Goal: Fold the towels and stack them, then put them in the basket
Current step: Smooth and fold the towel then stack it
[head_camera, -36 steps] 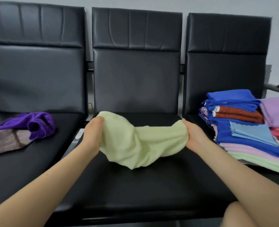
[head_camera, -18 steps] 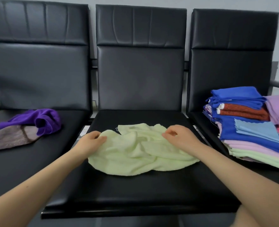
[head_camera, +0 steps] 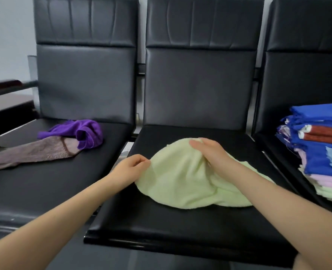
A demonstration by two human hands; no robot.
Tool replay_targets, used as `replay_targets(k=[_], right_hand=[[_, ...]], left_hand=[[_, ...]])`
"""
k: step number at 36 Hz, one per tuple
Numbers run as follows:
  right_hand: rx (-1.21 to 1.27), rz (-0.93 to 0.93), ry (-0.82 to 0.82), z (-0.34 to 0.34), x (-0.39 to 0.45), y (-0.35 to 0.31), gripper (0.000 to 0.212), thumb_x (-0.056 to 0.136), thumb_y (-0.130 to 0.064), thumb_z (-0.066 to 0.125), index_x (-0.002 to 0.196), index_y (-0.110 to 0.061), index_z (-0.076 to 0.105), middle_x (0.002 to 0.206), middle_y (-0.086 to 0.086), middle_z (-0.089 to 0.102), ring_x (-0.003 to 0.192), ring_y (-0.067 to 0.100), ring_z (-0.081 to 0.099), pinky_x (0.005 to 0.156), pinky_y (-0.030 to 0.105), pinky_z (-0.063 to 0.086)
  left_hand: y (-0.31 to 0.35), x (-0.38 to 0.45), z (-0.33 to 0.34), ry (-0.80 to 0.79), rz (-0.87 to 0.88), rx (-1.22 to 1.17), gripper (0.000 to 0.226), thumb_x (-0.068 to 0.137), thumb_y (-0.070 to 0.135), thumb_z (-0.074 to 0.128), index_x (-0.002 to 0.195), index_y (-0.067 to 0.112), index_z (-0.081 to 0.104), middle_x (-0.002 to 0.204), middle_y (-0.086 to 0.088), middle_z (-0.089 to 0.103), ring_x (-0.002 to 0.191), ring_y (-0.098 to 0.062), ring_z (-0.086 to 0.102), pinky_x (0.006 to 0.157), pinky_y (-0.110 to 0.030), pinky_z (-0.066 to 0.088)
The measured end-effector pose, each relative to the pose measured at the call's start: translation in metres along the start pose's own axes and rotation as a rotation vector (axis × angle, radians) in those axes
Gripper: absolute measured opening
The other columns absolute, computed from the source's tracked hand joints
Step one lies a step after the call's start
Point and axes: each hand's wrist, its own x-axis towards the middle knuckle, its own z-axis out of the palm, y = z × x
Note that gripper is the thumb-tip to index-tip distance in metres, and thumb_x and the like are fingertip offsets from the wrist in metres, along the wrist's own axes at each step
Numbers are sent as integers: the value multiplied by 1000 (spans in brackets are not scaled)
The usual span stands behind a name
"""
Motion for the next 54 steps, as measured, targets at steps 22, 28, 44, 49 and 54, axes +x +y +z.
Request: replay_targets(k=[22, 28, 44, 49, 54], right_hand=[[371, -209, 441, -71, -12, -51, 13, 95, -25, 61, 85, -17, 68, 73, -8, 71, 74, 9, 66, 76, 27, 53], [282, -252, 495, -78, 0, -86, 19, 91, -25, 63, 77, -12, 66, 83, 4, 63, 79, 18, 59, 73, 32, 47], [-690, 31, 259, -101, -5, 33, 49, 92, -44, 55, 60, -9, 45, 59, 0, 42, 59, 16, 41, 57, 33, 28], [-650, 57, 225, -78, 1, 21, 48, 89, -49, 59, 70, -5, 61, 68, 4, 52, 59, 13, 48, 55, 28, 35], [-273, 262, 138, -58, 13, 11, 51, 78, -46, 76, 115, -14, 65, 109, -5, 66, 101, 17, 63, 95, 35, 50]], left_hand=[[81, 28, -5, 271, 166, -633, 14, 91, 30, 60, 86, 19, 67, 87, -1, 67, 82, -17, 60, 77, -38, 50], [88, 42, -10, 399, 217, -510, 10, 86, 39, 61, 81, 32, 67, 83, 6, 63, 78, -13, 54, 74, -34, 45], [6, 52, 7, 101, 108, 371, 20, 91, 28, 61, 109, 21, 63, 88, 10, 61, 85, -12, 58, 77, -28, 47], [-8, 48, -1, 98, 10, 514, 44, 81, 61, 61, 105, 24, 59, 96, 7, 56, 91, -10, 56, 77, -25, 43], [-9, 36, -9, -97, -66, 698, 46, 68, 71, 64, 89, 30, 58, 87, 13, 58, 83, -5, 55, 70, -25, 44]])
